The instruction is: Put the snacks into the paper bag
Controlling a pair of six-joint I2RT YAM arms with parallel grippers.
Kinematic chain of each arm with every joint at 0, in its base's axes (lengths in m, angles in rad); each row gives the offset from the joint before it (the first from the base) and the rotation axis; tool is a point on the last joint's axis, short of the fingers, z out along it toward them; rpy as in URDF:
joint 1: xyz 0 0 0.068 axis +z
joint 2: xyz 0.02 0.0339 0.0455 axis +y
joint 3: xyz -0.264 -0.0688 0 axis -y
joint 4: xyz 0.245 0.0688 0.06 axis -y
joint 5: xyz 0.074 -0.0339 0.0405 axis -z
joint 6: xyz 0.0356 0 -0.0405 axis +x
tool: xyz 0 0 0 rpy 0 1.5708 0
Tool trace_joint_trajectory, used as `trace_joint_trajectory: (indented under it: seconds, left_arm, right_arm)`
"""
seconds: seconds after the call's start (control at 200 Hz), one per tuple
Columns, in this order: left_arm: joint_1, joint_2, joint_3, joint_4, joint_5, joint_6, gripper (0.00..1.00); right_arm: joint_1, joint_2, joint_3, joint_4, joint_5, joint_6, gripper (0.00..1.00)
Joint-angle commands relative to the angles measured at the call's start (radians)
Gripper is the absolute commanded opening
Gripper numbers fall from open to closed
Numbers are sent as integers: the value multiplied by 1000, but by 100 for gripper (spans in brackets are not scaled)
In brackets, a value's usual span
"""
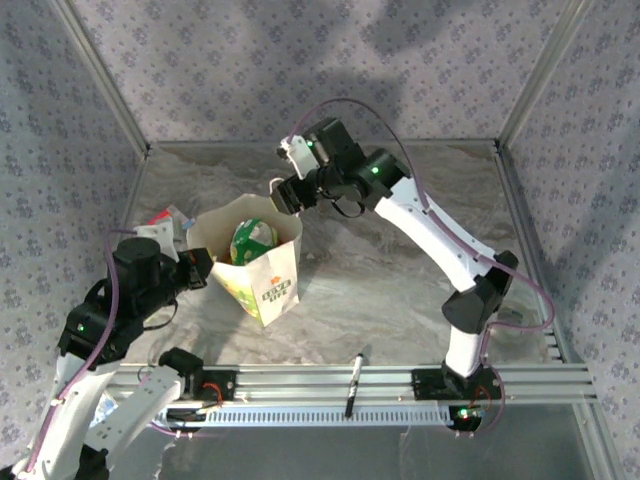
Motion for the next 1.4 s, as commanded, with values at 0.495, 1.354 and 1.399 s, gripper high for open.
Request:
trace_joint_trajectory:
  seconds: [0.495,1.354,1.399]
  left_arm:
    - [-6,264,249,76,67,131,0]
    - [-44,775,553,151,160,250,0]
    - [-45,765,519,146,143,250,0]
  right_arm:
    - [-76,-142,87,55,-36,71,0]
    - [-396,-398,-521,158,121,237,0]
    - [-398,-410,-518,166,123,234,0]
